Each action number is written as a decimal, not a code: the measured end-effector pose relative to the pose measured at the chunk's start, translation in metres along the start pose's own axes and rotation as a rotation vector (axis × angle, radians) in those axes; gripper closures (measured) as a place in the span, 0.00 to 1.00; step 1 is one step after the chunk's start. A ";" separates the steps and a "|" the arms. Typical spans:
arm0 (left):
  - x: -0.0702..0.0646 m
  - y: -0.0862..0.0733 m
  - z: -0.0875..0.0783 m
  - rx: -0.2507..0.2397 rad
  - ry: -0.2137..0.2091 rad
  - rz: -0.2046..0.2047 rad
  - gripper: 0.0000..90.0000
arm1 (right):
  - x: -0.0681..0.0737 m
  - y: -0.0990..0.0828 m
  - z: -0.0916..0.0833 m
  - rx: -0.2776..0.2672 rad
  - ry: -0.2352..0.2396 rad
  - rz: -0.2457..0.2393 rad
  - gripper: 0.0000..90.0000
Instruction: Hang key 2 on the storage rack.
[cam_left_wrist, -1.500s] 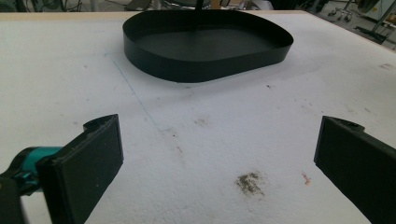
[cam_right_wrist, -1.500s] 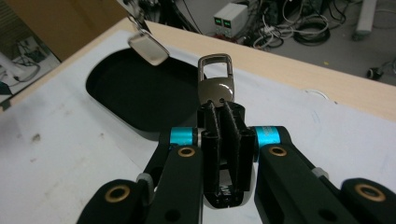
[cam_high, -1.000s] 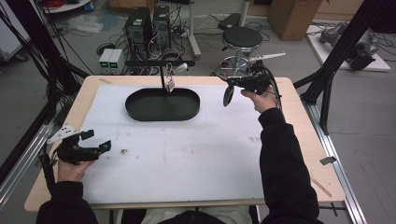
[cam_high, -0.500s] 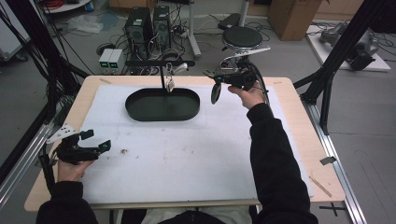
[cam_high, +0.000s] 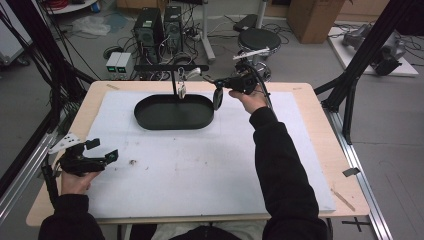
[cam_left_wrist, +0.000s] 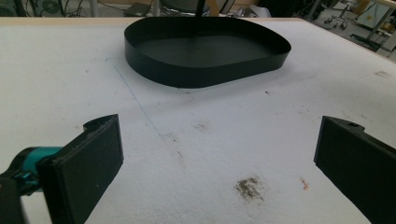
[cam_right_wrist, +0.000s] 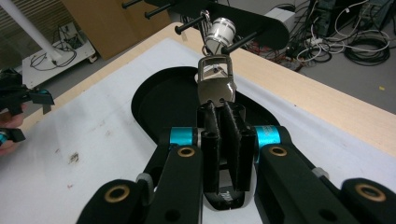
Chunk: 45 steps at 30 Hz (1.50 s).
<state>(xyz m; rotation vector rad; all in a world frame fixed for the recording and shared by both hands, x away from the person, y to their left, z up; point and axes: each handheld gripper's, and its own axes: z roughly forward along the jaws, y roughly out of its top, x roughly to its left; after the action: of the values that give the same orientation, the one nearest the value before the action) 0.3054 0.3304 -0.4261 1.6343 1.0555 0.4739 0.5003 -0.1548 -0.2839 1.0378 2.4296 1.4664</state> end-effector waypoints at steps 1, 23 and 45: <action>0.000 0.000 0.000 -0.001 0.000 -0.001 0.02 | 0.000 0.000 0.002 0.000 -0.002 -0.003 0.95; 0.002 0.000 -0.001 -0.012 -0.002 -0.007 0.02 | 0.008 0.011 0.036 -0.007 -0.096 -0.015 0.95; 0.002 0.001 -0.002 -0.011 0.000 -0.006 0.02 | 0.013 0.007 0.053 0.050 -0.234 -0.082 0.94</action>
<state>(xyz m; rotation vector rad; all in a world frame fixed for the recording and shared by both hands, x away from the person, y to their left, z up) 0.3056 0.3334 -0.4254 1.6214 1.0558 0.4746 0.5164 -0.1054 -0.3025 1.0416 2.3237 1.1909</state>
